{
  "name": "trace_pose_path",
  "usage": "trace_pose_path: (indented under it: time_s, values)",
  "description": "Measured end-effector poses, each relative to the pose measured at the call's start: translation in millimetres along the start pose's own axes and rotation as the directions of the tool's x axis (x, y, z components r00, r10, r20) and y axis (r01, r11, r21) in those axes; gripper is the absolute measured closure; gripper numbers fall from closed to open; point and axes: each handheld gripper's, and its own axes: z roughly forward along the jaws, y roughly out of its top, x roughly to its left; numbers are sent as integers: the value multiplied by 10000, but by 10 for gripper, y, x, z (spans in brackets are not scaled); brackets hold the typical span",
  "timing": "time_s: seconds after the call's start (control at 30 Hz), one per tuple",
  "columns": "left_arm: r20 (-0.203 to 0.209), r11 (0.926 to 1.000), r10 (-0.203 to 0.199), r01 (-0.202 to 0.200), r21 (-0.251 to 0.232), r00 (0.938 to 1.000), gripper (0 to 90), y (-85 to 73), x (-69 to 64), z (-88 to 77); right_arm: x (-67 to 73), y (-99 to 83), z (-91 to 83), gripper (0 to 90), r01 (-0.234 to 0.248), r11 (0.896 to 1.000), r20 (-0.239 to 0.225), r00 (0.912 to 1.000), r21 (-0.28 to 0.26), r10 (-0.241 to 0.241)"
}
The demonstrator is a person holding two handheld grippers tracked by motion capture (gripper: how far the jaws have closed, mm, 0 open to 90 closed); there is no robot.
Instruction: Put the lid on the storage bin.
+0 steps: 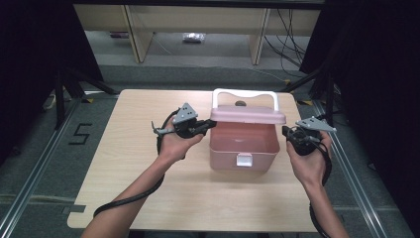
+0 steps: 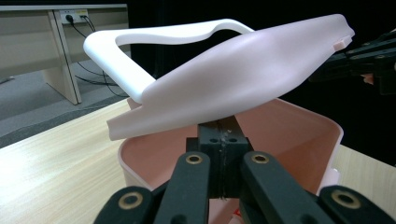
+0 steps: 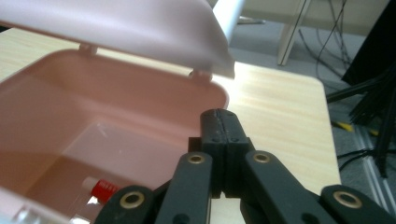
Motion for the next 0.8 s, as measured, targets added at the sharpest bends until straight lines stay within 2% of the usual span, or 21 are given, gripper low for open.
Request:
trace_pose_path:
  time_s: [0.07, 0.1, 0.13, 0.17, 0.23, 0.27, 0.3, 0.4, 0.47, 0.5, 0.53, 0.57, 0.6, 0.63, 0.67, 0.7, 0.73, 0.77, 0.8]
  values:
    - [17, 10000, 4, -4, 47, 10000, 899, -10, -9, -9, 8, -40, -38, 900, -468, 9987, -160, 9988, 182, 471]
    - [20, 10000, 25, -25, 56, 10000, 899, -16, -13, -14, -17, -58, -46, 900, -336, 9994, -320, 9989, 127, 340]
    - [34, 10000, 24, -25, 92, 10000, 899, -25, -21, -22, -25, -73, -57, 900, -451, 9989, -522, 9976, 148, 458]
    - [30, 10000, 31, -31, 86, 10000, 899, -31, -24, -24, -45, -91, -71, 900, -220, 9997, -384, 9990, 107, 224]
    - [54, 9999, 43, -44, 138, 10000, 899, -51, -31, -31, -32, -115, -86, 900, -649, 9978, -562, 9963, 158, 657]
    - [69, 9999, 41, -42, 147, 10000, 899, -64, -35, -34, -47, -121, -99, 900, -340, 9993, -475, 9983, 139, 346]
    - [83, 9998, 26, -27, 174, 10000, 899, -75, -37, -37, -31, -140, -105, 900, -606, 9981, -427, 9972, 73, 608]
    - [117, 9997, 56, -59, 247, 9999, 899, -105, -43, -42, -42, -168, -139, 900, -487, 9988, -482, 9976, 76, 490]
    - [129, 9995, 44, -48, 298, 9999, 899, -129, -53, -45, -39, -195, -145, 900, -697, 9975, -611, 9957, 95, 701]
    - [149, 9996, 39, -44, 291, 9999, 899, -137, -56, -45, -41, -212, -154, 900, -777, 9969, -588, 9952, 77, 780]
    - [135, 9995, 35, -39, 327, 9999, 899, -147, -60, -49, -52, -217, -162, 900, -651, 9979, -471, 9968, 38, 652]
    - [151, 9994, 36, -41, 329, 9999, 899, -156, -65, -53, -39, -229, -169, 900, -892, 9959, -448, 9950, 119, 897]
    - [156, 9994, 34, -40, 350, 9999, 899, -164, -69, -58, -58, -240, -168, 900, -811, 9967, -633, 9947, 37, 812]
    - [187, 9993, 50, -57, 380, 9998, 899, -172, -73, -64, -32, -249, -193, 900, -1106, 9936, -529, 9923, 221, 1116]
    - [182, 9992, 54, -61, 394, 9998, 899, -182, -78, -69, -33, -266, -189, 900, -1131, 9936, -585, 9918, 85, 1134]
    - [175, 9990, 70, -78, 440, 9998, 899, -187, -81, -75, -61, -279, -195, 900, -741, 9972, -482, 9961, 63, 744]
    - [199, 9990, 76, -85, 450, 9998, 899, -197, -86, -81, -31, -290, -201, 900, -1132, 9934, -463, 9924, 183, 1139]
    - [176, 9989, 42, -50, 459, 9998, 899, -203, -91, -85, -61, -303, -204, 900, -781, 9969, -426, 9960, 37, 782]
    - [210, 9986, 76, -87, 521, 9998, 899, -211, -94, -92, -63, -314, -201, 900, -816, 9966, -479, 9955, 56, 818]
